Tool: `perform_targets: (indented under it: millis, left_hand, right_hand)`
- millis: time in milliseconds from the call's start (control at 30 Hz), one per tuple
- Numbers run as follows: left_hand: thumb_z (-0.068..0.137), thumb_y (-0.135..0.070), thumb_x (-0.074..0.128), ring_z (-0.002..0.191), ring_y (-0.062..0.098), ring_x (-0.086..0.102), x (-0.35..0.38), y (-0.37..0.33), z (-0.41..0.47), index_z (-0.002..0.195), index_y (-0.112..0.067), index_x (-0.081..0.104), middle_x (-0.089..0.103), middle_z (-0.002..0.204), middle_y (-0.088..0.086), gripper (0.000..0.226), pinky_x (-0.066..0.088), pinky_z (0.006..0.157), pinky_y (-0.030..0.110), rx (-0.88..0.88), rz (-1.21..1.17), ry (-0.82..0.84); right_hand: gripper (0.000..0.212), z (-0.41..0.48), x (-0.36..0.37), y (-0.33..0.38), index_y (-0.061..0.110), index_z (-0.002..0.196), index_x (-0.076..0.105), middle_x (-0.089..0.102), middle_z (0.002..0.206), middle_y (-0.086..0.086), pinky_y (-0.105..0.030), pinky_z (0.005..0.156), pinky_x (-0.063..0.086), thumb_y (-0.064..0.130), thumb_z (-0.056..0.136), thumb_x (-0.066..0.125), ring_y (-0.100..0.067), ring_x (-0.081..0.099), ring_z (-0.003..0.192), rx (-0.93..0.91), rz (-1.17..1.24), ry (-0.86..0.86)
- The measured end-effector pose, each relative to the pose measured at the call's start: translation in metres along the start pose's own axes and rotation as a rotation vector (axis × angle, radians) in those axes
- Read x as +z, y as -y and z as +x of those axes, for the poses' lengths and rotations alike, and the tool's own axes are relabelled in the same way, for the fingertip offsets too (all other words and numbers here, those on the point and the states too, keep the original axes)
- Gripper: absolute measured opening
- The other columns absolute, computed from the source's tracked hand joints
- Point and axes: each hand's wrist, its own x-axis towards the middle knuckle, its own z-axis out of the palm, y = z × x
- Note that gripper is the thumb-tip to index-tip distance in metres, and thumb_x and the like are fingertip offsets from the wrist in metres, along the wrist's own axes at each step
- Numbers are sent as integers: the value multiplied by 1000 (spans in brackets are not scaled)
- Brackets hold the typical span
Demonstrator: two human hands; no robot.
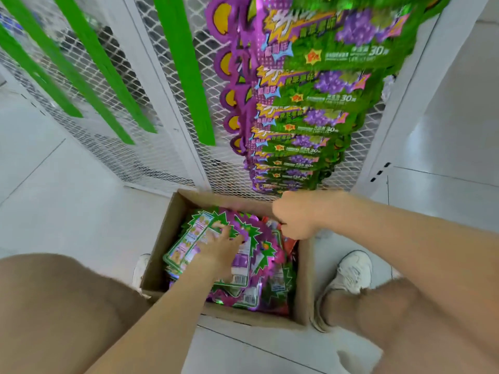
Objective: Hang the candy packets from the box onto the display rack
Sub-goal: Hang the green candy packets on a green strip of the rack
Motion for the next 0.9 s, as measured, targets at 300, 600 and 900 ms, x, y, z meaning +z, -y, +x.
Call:
perform_targets:
  millis: [300, 600, 900]
  left_hand:
    - [85, -21, 85, 129, 39, 57, 22, 13, 7, 153, -17, 31, 61, 138, 14, 87, 55, 94, 48, -78, -122, -290]
    - [101, -21, 62, 113, 34, 68, -47, 22, -54, 137, -38, 66, 72, 123, 6, 40, 56, 87, 44, 32, -24, -427]
    - [96, -9, 71, 70, 21, 66, -127, 44, -144, 101, -19, 75, 71, 77, -2, 13, 58, 71, 38, 146, -948, -540]
  right_hand:
    - [37, 6, 2, 9, 14, 67, 40, 44, 68, -4, -33, 51, 35, 19, 102, 51, -19, 39, 56, -91, -34, 14]
    - [8, 0, -2, 13, 9, 90, 53, 54, 81, -8, -34, 51, 34, 12, 97, 57, -24, 50, 67, -28, 26, -60]
    - [40, -43, -31, 7, 4, 67, 56, 40, 51, -1, -30, 50, 30, 30, 90, 76, -15, 30, 49, -21, 400, -402]
